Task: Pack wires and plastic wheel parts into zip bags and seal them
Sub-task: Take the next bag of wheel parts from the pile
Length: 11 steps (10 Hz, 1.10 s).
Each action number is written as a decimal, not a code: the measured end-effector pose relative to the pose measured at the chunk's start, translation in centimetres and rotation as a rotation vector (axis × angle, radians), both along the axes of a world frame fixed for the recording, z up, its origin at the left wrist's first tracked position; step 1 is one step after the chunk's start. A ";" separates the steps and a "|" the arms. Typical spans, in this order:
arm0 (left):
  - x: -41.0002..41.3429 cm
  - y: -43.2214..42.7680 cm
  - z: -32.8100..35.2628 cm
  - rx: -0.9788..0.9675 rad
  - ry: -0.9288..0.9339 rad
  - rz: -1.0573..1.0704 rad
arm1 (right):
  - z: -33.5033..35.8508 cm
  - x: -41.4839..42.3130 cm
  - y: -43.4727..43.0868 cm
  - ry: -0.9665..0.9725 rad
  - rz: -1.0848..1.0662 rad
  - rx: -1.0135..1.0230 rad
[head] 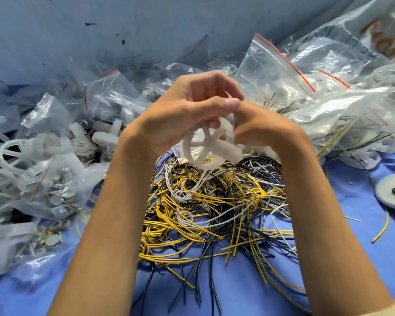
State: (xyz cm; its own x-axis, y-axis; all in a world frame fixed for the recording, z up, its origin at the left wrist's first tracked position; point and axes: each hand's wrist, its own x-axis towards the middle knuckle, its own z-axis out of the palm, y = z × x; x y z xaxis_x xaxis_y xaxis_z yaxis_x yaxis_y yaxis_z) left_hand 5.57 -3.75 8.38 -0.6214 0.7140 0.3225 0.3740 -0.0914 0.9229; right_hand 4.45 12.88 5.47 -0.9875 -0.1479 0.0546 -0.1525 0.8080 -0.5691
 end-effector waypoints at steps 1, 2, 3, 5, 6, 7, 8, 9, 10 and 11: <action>-0.8 -0.1 -0.2 0.097 0.033 0.108 | -0.1 0.1 0.1 -0.023 0.074 -0.046; -1.2 -0.1 -0.4 0.105 0.092 0.212 | 0.0 0.2 -0.1 -0.024 0.136 -0.191; -1.4 0.1 -0.6 0.002 0.217 0.336 | 0.0 0.3 -0.2 -0.016 0.137 -0.224; -1.8 0.5 -1.0 -0.220 0.466 0.533 | 0.4 0.6 -0.6 -0.030 0.117 -0.171; -2.0 0.5 -1.3 -0.321 0.519 0.530 | 0.5 0.8 -0.7 0.019 0.122 -0.130; -2.1 0.8 -1.4 -0.441 0.546 0.490 | 0.5 0.7 -0.8 0.033 0.124 -0.112; -2.2 0.9 -1.6 -0.514 0.544 0.491 | 0.4 0.6 -0.9 0.053 0.110 -0.139; -2.4 1.0 -1.7 -0.535 0.587 0.532 | 0.5 0.5 -0.8 0.070 0.117 -0.140; -2.6 1.1 -1.9 -0.601 0.604 0.563 | 0.7 0.7 -1.0 0.085 0.138 -0.146; -2.6 0.9 -1.8 -0.677 0.597 0.536 | 0.7 0.7 -1.1 0.092 0.120 -0.117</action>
